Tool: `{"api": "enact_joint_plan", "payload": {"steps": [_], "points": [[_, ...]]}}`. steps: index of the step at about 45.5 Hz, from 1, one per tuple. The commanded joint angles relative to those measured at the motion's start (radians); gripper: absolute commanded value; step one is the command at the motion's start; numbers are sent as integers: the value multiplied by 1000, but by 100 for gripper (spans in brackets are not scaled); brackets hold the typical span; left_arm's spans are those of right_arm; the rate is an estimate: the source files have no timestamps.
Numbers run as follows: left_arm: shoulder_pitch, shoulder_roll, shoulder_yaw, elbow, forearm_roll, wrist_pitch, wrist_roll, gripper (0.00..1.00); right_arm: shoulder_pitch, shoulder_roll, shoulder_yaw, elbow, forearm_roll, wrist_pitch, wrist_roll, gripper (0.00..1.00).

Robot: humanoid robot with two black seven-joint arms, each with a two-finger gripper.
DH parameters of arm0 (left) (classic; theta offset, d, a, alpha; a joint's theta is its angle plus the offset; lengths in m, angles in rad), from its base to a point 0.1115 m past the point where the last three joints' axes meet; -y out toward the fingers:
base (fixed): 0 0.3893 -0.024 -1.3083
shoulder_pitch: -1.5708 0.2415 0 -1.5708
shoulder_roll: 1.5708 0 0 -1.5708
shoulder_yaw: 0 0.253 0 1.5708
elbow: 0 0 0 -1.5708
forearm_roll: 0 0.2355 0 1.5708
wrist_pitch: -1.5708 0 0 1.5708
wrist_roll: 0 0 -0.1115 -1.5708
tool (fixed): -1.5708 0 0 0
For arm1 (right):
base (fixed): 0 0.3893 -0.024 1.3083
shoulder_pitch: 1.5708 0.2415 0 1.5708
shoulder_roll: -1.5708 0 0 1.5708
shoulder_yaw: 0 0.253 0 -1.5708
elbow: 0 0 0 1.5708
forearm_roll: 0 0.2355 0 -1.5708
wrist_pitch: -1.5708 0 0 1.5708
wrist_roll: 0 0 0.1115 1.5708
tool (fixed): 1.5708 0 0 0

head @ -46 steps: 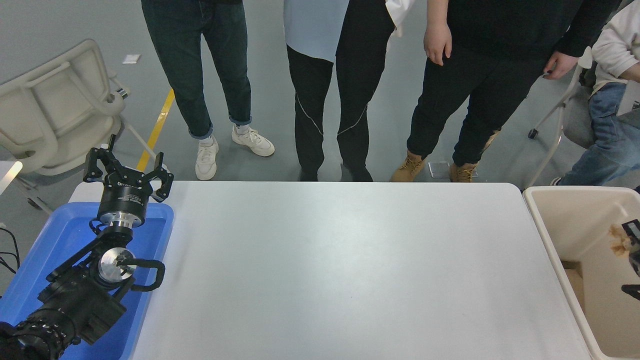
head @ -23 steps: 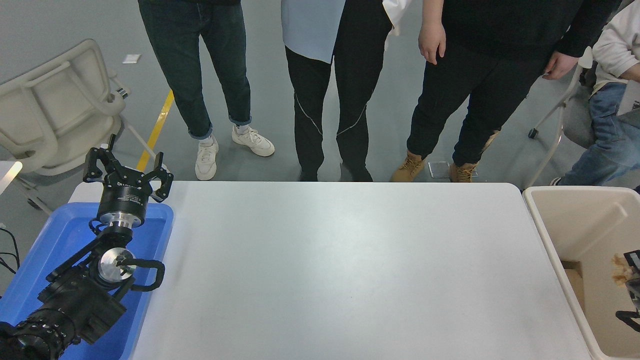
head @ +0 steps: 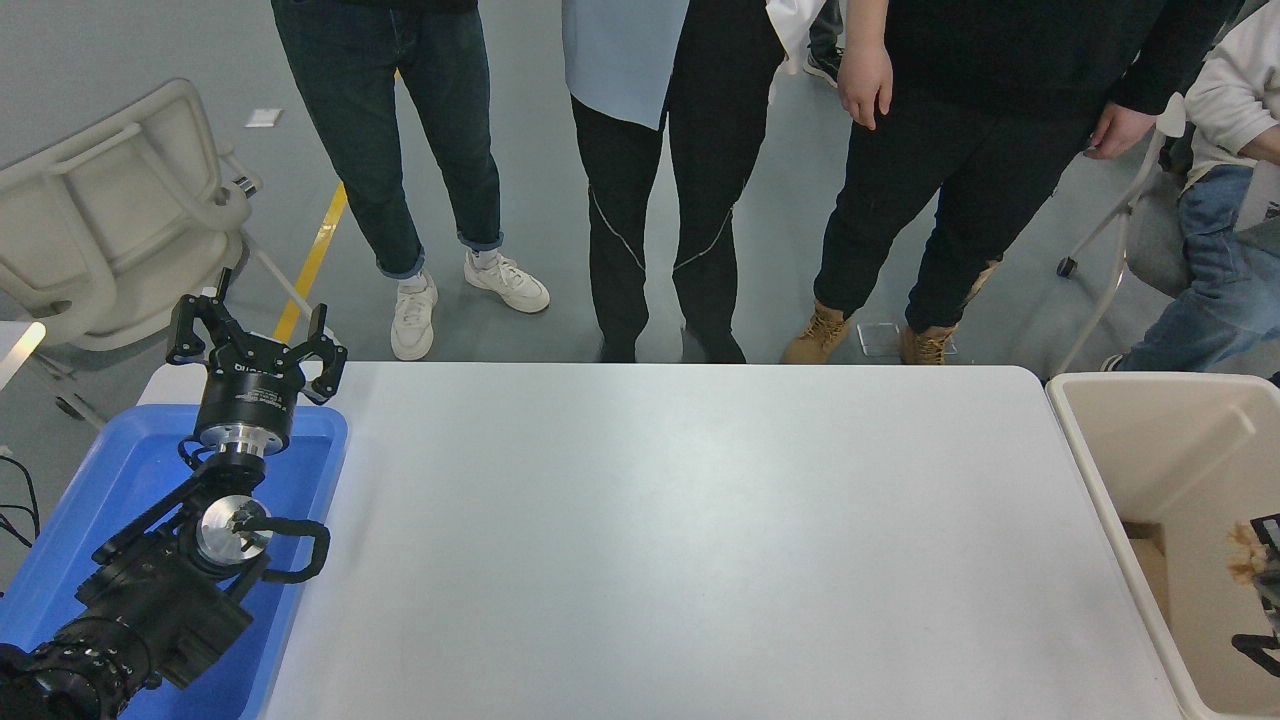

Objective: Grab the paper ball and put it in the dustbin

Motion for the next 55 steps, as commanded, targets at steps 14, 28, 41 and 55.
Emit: {"api": "enact_joint_plan", "payload": {"steps": [14, 28, 41, 55], "points": [[0, 0, 0, 0, 0, 0, 0, 99, 81, -77, -63, 63, -20, 15, 0, 100], [2, 0, 0, 0, 0, 0, 0, 99, 575, -228, -551, 452, -21, 46, 0, 100], [0, 0, 0, 1, 0, 0, 0, 99, 1092, -220, -705, 670, -194, 317, 0, 100], [0, 0, 0, 0, 0, 0, 0, 99, 1503, -201, -706, 891, -397, 642, -6, 100]]}}
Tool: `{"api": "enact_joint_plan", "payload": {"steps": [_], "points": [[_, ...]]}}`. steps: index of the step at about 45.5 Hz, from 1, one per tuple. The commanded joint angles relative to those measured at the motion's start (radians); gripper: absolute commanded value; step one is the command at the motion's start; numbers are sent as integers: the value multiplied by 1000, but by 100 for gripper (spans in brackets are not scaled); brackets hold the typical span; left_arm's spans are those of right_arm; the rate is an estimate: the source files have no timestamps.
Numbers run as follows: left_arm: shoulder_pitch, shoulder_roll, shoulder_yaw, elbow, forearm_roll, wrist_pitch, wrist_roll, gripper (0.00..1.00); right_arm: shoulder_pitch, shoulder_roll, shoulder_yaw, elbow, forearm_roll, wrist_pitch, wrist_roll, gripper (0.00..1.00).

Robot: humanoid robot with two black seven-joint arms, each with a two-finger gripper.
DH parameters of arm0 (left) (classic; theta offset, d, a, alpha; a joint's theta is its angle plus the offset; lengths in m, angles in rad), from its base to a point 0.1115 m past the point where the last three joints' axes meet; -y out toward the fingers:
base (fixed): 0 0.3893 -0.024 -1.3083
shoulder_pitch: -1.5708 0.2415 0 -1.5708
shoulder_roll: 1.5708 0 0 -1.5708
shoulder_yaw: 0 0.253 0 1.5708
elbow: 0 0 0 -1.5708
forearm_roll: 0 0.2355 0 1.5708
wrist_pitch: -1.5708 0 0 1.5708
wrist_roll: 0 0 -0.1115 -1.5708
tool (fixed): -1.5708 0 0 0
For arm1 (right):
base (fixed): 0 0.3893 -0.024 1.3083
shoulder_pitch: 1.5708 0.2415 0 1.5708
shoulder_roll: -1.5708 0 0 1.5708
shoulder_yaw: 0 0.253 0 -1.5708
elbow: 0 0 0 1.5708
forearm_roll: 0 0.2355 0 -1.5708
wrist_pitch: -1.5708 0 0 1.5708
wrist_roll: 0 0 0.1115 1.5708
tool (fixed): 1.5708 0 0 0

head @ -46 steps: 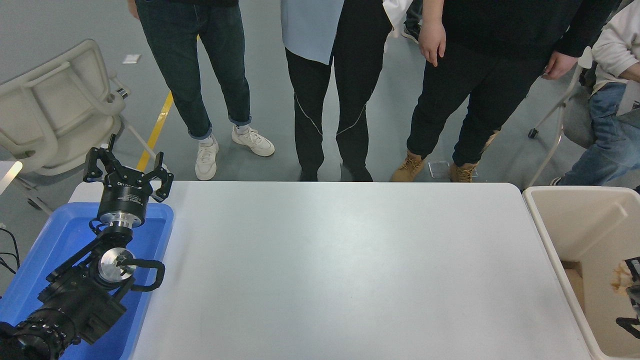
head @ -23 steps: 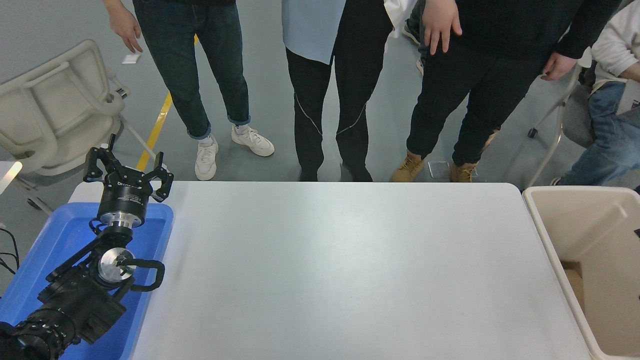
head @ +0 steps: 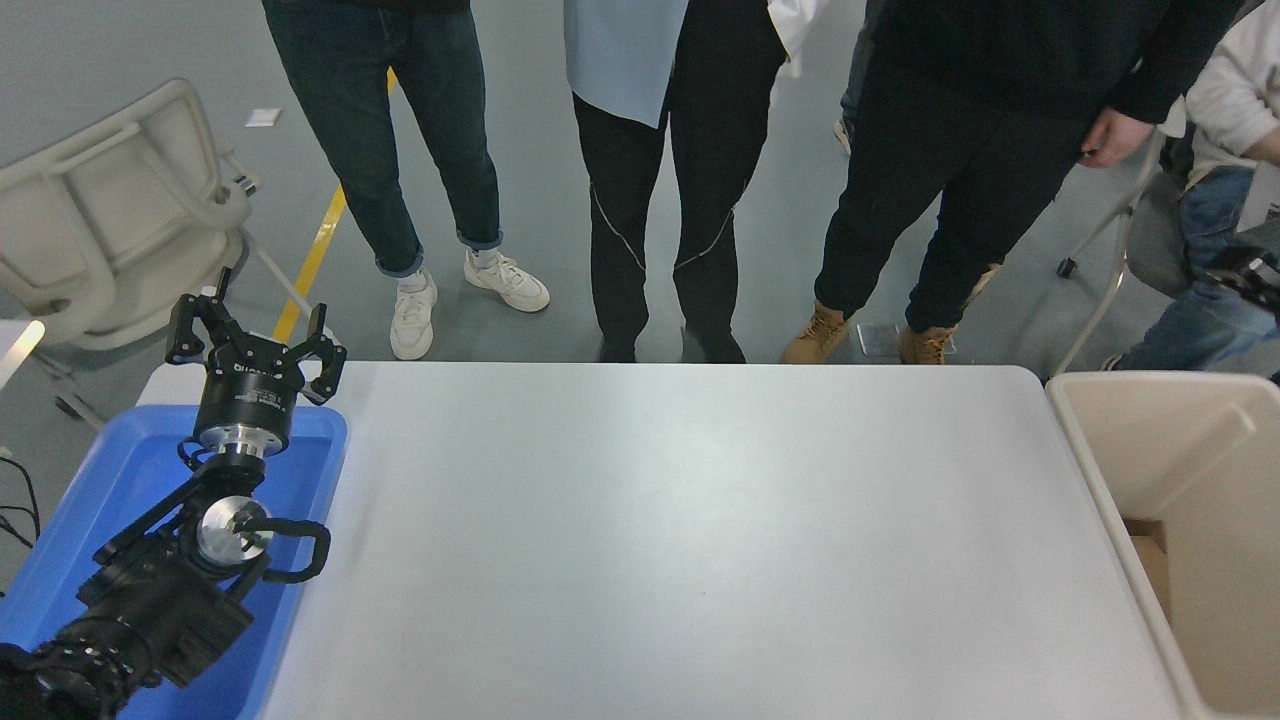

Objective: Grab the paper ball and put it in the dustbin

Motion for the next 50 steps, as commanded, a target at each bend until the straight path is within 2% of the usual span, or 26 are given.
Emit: {"api": "enact_joint_plan", "payload": {"steps": [1, 18, 35, 50], "points": [[0, 0, 0, 1, 0, 0, 0, 99, 353, 4, -35, 201, -143, 265, -4, 100], [0, 0, 0, 1, 0, 0, 0, 99, 657, 65, -40, 501, -163, 549, -7, 100], [0, 0, 0, 1, 0, 0, 0, 99, 745, 185, 0, 591, -163, 554, -5, 100], [0, 0, 0, 0, 0, 0, 0, 99, 729, 194, 18, 589, -165, 554, -5, 100]]}}
